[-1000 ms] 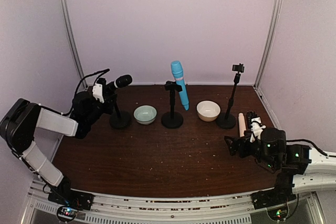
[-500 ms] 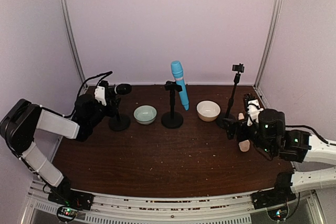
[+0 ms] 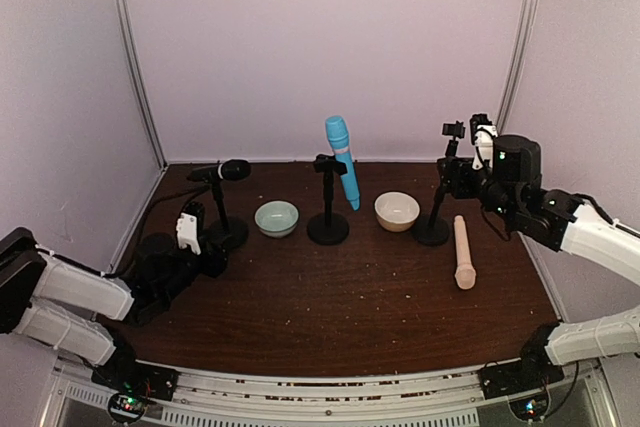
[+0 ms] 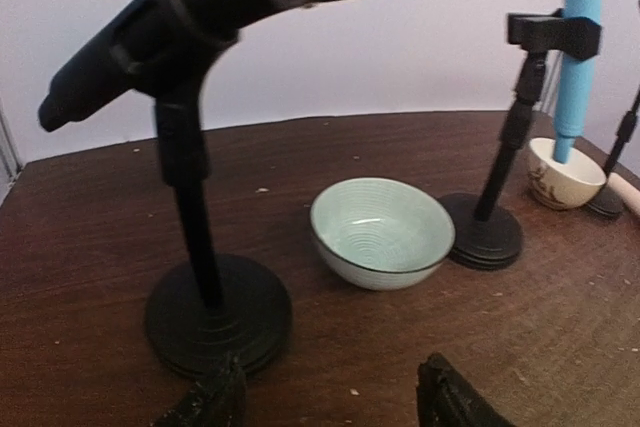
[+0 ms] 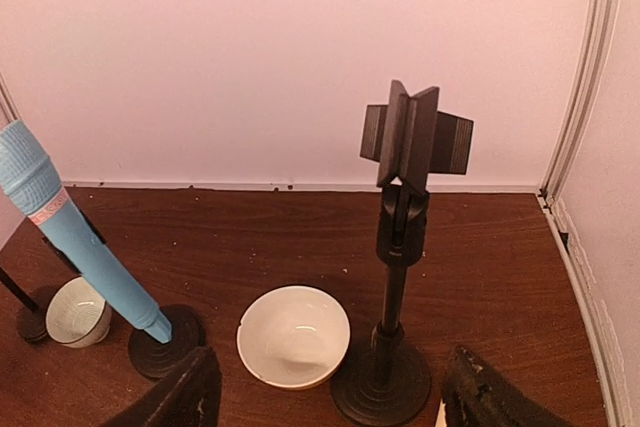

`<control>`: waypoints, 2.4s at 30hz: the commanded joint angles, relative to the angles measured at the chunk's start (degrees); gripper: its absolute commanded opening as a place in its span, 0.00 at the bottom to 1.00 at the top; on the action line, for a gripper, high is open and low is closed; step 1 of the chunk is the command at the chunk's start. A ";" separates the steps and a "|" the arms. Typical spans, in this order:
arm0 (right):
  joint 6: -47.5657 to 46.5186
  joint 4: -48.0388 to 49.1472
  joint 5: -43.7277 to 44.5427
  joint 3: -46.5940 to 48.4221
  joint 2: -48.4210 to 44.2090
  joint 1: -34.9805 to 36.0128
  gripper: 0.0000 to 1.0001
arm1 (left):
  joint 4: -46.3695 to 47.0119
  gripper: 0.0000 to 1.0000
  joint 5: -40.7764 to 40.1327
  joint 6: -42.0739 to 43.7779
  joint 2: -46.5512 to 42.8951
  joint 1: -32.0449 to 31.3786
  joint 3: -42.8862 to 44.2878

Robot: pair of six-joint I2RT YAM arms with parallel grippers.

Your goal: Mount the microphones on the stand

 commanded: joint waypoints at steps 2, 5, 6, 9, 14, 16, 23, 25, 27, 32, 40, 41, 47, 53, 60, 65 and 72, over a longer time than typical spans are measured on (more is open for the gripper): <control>-0.86 5.34 0.23 3.43 5.20 -2.04 0.72 | -8.54 0.57 -4.94 -3.54 -8.67 -10.46 -0.31; -0.81 8.15 0.85 4.08 8.31 -2.85 0.63 | -14.36 0.55 -5.05 -3.89 -14.10 -15.24 0.09; -1.07 9.45 1.09 4.09 9.18 -2.86 0.61 | -16.44 0.54 -5.01 -3.75 -15.97 -16.47 0.33; -1.75 11.53 3.38 4.43 11.91 -2.97 0.59 | -23.68 0.53 -4.85 -3.85 -21.20 -18.63 1.44; -3.60 15.30 6.46 5.01 15.99 -3.63 0.59 | -30.94 0.53 -3.80 -3.02 -28.20 -19.12 2.91; -4.33 15.79 7.85 6.22 18.00 -4.03 0.59 | -33.06 0.53 -3.62 -2.11 -29.54 -19.12 3.97; -4.19 16.85 8.05 10.26 23.57 -6.83 0.52 | -36.70 0.52 -2.49 -1.47 -29.62 -19.11 8.23; -4.54 17.33 8.04 10.55 24.35 -7.27 0.48 | -36.29 0.52 -2.31 -1.53 -28.75 -19.12 8.64; -4.87 17.22 7.61 10.55 24.75 -7.47 0.44 | -36.01 0.52 -1.64 -1.28 -27.55 -19.12 9.23; -7.57 19.79 8.76 8.29 23.84 -7.73 0.28 | -34.95 0.52 0.54 -0.08 -24.28 -19.12 11.11; -9.23 16.90 7.92 4.43 16.78 -7.11 0.04 | -33.26 0.52 3.32 1.98 -19.60 -19.12 13.80; -8.99 15.70 7.95 3.93 15.44 -6.72 0.04 | -33.35 0.52 3.79 2.45 -18.94 -19.12 14.35; -9.38 9.05 7.31 0.53 5.51 -1.65 0.04 | -30.77 0.52 6.57 4.28 -14.69 -19.12 16.65; -7.09 4.72 -1.66 -2.87 -1.07 4.91 0.04 | -24.06 0.52 12.12 4.97 -8.59 -19.48 17.72; -0.49 7.40 -10.34 -4.71 -4.84 11.70 0.03 | -18.37 0.52 14.39 8.76 -0.56 -24.21 20.96; 4.20 10.27 -15.65 -2.91 -4.02 15.24 0.03 | -14.10 0.52 14.41 9.39 4.02 -27.25 22.59; 8.16 14.48 -19.44 -0.36 -1.78 18.30 0.02 | -6.67 0.48 13.34 9.44 12.18 -30.54 23.93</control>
